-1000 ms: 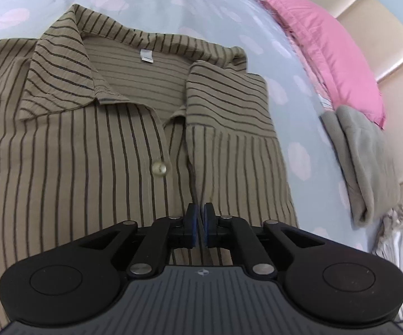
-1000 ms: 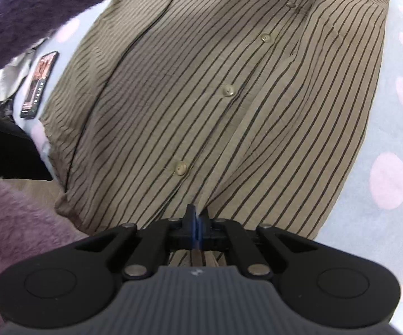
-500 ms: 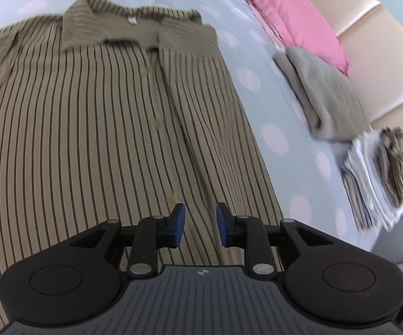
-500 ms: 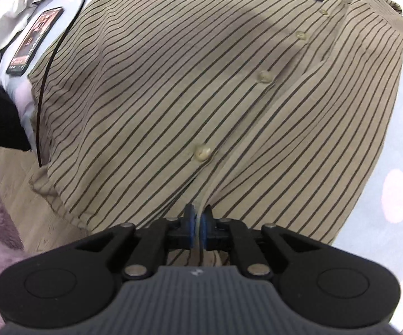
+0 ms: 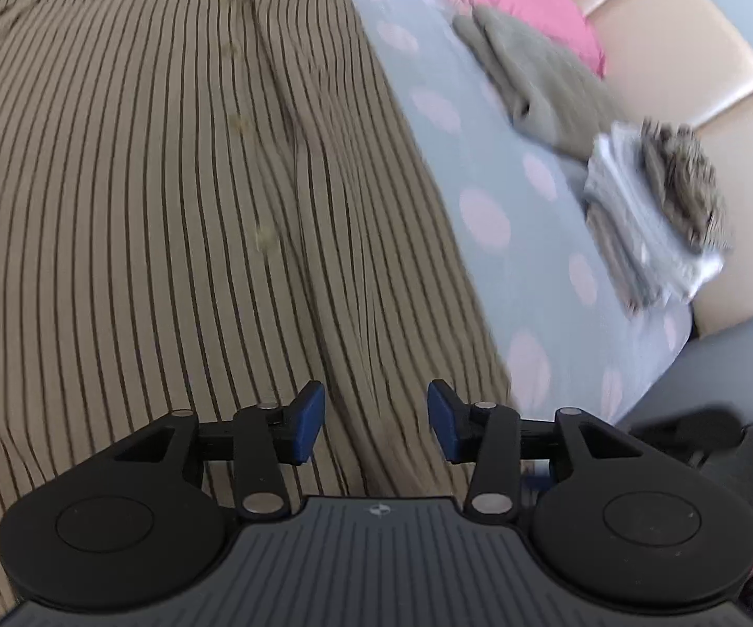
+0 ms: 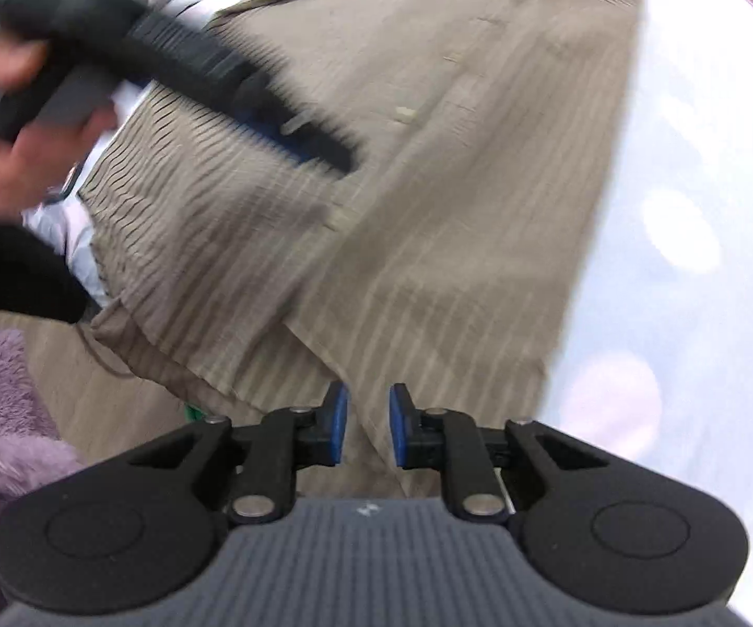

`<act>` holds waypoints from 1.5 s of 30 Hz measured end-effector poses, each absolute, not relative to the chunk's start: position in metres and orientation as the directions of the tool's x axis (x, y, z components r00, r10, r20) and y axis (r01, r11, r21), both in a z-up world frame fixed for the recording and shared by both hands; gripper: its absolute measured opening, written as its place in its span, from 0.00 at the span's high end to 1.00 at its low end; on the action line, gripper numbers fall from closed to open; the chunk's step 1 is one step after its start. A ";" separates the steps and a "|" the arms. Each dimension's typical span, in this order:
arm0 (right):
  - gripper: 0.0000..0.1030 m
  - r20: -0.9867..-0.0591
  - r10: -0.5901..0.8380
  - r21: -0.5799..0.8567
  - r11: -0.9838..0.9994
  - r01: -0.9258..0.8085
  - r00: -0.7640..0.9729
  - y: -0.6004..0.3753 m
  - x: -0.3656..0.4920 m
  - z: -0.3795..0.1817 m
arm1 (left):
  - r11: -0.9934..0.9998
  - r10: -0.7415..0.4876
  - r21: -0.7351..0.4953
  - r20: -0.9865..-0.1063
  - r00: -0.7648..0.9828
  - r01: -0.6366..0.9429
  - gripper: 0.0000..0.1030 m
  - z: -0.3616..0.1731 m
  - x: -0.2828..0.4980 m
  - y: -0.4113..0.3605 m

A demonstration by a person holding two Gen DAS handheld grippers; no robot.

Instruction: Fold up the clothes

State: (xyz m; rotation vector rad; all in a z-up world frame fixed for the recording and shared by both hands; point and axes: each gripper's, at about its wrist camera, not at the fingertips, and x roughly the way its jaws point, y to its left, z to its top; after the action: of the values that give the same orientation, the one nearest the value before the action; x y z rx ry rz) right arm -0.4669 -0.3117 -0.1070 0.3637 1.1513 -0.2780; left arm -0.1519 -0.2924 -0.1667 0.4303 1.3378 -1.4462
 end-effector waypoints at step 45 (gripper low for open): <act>0.77 -0.939 -0.258 -0.025 0.712 0.701 0.229 -0.339 -0.505 -0.115 | 0.185 -0.386 -0.328 -0.891 -0.238 0.926 0.80 -0.165 -0.178 -0.235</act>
State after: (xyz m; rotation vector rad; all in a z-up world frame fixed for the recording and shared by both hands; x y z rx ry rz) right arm -0.5046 -0.3389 -0.1145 0.4526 1.1635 -0.6920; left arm -0.1782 -0.2348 -0.1647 0.6039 1.2411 -1.3770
